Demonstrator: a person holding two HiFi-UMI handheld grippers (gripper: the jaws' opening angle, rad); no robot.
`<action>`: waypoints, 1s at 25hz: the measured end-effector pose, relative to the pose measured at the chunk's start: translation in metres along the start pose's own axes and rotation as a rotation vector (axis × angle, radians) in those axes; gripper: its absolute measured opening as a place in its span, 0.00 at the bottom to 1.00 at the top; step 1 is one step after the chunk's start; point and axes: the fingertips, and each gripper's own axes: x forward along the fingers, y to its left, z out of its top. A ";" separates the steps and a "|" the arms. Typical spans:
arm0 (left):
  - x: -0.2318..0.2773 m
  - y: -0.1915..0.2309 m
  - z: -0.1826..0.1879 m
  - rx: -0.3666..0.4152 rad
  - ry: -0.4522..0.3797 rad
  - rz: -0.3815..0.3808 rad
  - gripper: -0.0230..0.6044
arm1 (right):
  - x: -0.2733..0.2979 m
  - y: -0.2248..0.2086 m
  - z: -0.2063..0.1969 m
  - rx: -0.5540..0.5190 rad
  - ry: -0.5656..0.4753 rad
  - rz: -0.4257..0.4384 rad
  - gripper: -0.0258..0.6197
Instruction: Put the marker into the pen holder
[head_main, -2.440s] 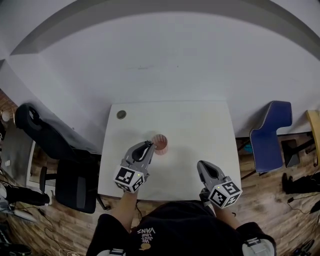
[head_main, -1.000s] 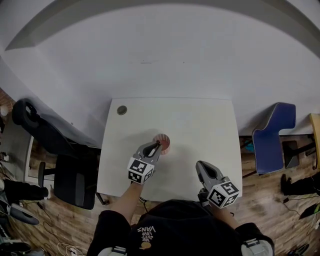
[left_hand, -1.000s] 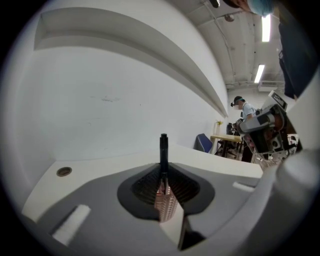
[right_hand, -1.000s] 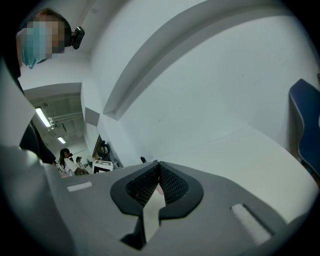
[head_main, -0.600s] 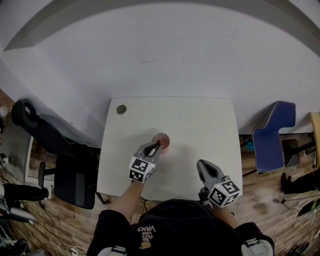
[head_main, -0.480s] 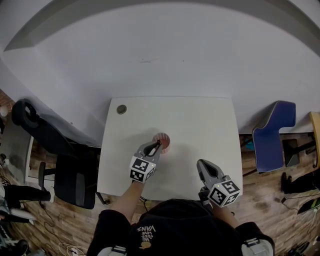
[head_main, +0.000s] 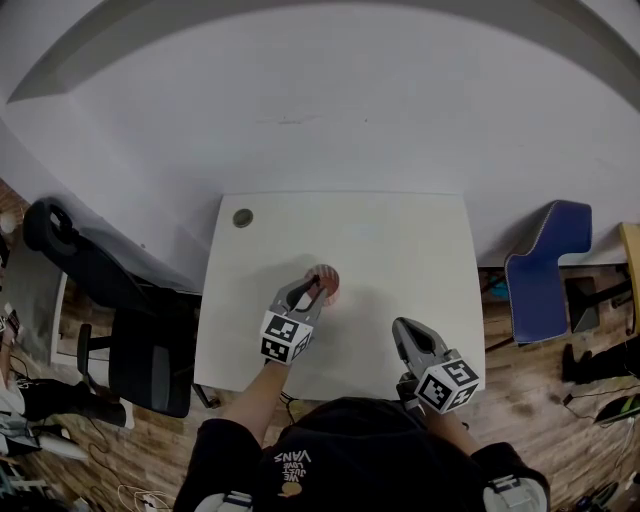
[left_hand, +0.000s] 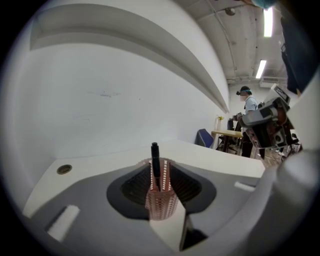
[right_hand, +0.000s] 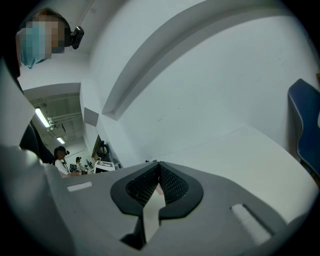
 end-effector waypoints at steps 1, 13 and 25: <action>0.000 0.001 0.000 0.000 0.000 0.005 0.24 | 0.000 0.000 0.000 0.000 0.000 0.000 0.04; -0.006 0.005 0.005 -0.003 -0.016 0.032 0.31 | -0.001 0.002 0.000 -0.001 0.000 0.004 0.04; -0.023 0.005 0.020 -0.002 -0.070 0.039 0.31 | -0.005 0.013 0.000 -0.008 -0.007 0.003 0.04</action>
